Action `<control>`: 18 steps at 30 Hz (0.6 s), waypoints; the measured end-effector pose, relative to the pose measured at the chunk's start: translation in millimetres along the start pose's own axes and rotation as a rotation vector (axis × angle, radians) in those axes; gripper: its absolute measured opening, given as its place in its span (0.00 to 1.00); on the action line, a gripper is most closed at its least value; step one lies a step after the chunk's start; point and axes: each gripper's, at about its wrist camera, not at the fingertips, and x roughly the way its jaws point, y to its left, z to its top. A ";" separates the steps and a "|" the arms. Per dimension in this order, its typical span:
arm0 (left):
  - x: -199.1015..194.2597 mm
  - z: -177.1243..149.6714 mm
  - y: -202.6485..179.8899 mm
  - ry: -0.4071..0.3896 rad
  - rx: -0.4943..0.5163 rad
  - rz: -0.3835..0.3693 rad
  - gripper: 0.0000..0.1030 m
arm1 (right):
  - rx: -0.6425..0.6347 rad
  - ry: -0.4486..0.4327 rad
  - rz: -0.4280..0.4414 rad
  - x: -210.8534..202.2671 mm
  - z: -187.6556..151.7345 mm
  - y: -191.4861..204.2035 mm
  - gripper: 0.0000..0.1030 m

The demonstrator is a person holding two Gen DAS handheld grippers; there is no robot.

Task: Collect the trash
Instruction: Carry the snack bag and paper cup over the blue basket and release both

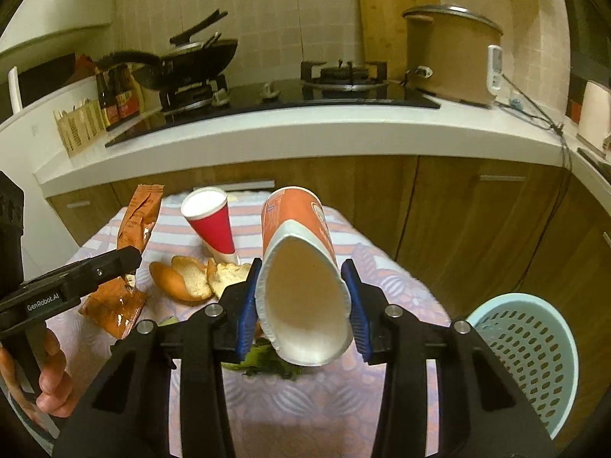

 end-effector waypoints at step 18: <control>43.3 -11.2 -160.9 0.063 0.199 -0.135 0.34 | 0.132 -0.116 -0.200 -92.4 -19.7 -110.7 0.37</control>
